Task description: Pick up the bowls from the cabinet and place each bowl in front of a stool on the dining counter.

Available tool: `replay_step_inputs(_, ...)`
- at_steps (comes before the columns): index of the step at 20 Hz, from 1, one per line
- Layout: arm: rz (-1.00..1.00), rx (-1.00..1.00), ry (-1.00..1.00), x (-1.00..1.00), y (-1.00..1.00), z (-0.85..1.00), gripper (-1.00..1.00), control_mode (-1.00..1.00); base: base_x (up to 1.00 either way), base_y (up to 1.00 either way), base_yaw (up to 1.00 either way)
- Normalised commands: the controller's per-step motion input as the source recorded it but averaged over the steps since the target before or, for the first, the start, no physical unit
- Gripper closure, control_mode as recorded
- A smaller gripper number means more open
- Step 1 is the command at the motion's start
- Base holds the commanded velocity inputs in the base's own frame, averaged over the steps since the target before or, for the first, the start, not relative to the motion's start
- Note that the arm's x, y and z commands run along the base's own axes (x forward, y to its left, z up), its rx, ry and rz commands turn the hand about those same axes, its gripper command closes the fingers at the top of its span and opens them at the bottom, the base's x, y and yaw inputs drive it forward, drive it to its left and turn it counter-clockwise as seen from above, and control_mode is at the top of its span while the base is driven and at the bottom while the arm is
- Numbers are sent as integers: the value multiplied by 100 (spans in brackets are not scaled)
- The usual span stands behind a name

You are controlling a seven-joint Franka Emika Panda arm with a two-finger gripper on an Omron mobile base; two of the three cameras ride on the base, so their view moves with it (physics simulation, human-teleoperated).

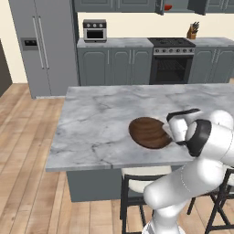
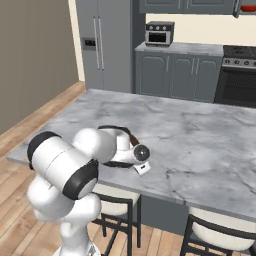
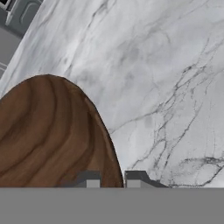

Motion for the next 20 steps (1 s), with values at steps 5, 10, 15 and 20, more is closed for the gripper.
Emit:
replay_step_inputs(5, 0, 0, 1, 7, -3, -2, -100, -100, 0, 0, 0)
replay_step_inputs(10, 0, 0, 0, -28, -26, 78, -100, -100, 0, 0, 0)
replay_step_inputs(15, 4, -5, 0, 0, -3, 100, -100, -100, 0, 0, 0)
replay_step_inputs(20, 9, -11, 11, -24, -3, 100, -100, -100, 0, 0, 0)
